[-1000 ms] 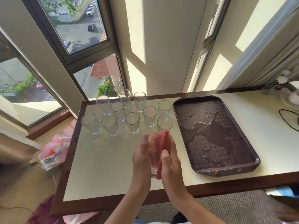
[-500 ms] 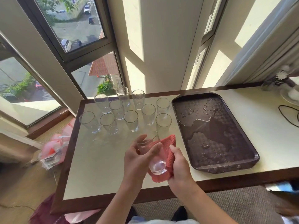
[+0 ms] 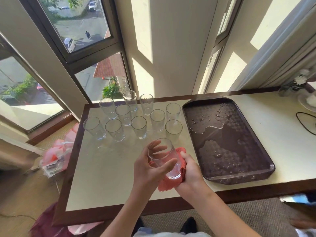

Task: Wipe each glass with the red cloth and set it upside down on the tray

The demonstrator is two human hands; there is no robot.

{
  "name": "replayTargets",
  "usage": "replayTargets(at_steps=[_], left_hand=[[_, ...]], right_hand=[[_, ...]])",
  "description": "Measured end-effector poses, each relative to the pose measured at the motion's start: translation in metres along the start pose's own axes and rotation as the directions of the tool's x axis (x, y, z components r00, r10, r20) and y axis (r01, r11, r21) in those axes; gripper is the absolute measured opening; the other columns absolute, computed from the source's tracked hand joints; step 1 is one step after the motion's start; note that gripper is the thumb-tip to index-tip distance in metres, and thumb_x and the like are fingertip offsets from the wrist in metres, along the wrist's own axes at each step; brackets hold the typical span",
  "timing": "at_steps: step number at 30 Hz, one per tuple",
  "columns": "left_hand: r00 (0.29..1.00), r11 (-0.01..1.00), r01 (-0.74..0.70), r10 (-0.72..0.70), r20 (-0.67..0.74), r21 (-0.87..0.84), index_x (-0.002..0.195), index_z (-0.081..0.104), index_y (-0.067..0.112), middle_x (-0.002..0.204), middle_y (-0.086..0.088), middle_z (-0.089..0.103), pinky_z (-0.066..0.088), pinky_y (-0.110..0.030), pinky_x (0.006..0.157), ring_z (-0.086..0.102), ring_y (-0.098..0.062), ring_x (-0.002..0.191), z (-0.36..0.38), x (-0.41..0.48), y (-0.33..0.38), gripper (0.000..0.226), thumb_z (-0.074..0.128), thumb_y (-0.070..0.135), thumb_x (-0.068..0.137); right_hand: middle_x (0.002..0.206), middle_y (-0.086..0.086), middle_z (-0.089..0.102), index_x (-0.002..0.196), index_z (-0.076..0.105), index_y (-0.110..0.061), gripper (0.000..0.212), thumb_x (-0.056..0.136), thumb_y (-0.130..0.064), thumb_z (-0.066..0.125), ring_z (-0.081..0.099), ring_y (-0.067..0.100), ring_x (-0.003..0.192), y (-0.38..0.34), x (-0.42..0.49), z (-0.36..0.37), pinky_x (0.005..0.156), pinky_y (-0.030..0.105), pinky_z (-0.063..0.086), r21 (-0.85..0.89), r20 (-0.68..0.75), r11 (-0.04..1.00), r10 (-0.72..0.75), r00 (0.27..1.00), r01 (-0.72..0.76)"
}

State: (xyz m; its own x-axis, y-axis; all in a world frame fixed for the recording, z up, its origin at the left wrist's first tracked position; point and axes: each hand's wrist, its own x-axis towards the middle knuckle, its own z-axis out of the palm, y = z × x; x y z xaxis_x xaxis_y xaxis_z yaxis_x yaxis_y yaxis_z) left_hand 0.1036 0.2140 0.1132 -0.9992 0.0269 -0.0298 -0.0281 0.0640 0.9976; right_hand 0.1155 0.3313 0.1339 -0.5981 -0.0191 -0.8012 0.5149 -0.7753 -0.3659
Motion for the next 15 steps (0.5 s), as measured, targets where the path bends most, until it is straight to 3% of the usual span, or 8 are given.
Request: replayTargets(at_steps=[5, 9, 12, 15], left_hand=[[1.0, 0.998, 0.003, -0.004, -0.03, -0.059, 0.121, 0.059, 0.032, 0.108, 0.006, 0.07, 0.057, -0.034, 0.087, 0.069, -0.016, 0.103, 0.0, 0.006, -0.007, 0.081, 0.087, 0.062, 0.051], [1.0, 0.999, 0.024, -0.024, 0.003, -0.029, 0.118, 0.058, 0.04, 0.111, -0.005, 0.064, 0.056, -0.03, 0.088, 0.07, -0.014, 0.099, -0.004, 0.009, -0.014, 0.076, 0.089, 0.051, 0.05], [0.998, 0.981, -0.059, 0.055, 0.028, 0.186, 0.121, 0.057, 0.04, 0.107, 0.001, 0.064, 0.051, -0.02, 0.088, 0.066, -0.006, 0.1, -0.012, 0.012, -0.019, 0.074, 0.085, 0.052, 0.053], [0.985, 0.899, -0.169, 0.141, 0.099, 0.404, 0.124, 0.057, 0.04, 0.1, 0.005, 0.062, 0.042, -0.003, 0.081, 0.062, 0.005, 0.096, -0.018, 0.013, -0.025, 0.078, 0.082, 0.056, 0.052]], right_hand=[[0.1, 0.018, 0.076, 0.109, 0.07, -0.008, 0.037, 0.101, -0.035, 0.046, 0.073, 0.033, 0.095, 0.005, 0.002, -0.003, 0.083, 0.044, 0.056, -0.128, 0.063, 0.987, -0.09, 0.994, 0.098], [0.104, 0.016, 0.075, 0.113, 0.069, -0.01, 0.035, 0.101, -0.034, 0.046, 0.071, 0.031, 0.1, 0.007, 0.005, -0.008, 0.099, 0.052, 0.05, -0.176, 0.111, 0.972, -0.134, 0.985, 0.153], [0.104, 0.016, 0.075, 0.112, 0.07, -0.009, 0.037, 0.101, -0.034, 0.045, 0.071, 0.03, 0.1, 0.001, 0.005, -0.011, 0.101, 0.05, 0.049, -0.211, 0.157, 0.957, -0.168, 0.973, 0.199], [0.104, 0.019, 0.074, 0.109, 0.071, -0.009, 0.039, 0.102, -0.034, 0.042, 0.071, 0.03, 0.095, -0.005, 0.002, -0.009, 0.083, 0.044, 0.054, -0.325, 0.249, 0.888, -0.251, 0.935, 0.325]])
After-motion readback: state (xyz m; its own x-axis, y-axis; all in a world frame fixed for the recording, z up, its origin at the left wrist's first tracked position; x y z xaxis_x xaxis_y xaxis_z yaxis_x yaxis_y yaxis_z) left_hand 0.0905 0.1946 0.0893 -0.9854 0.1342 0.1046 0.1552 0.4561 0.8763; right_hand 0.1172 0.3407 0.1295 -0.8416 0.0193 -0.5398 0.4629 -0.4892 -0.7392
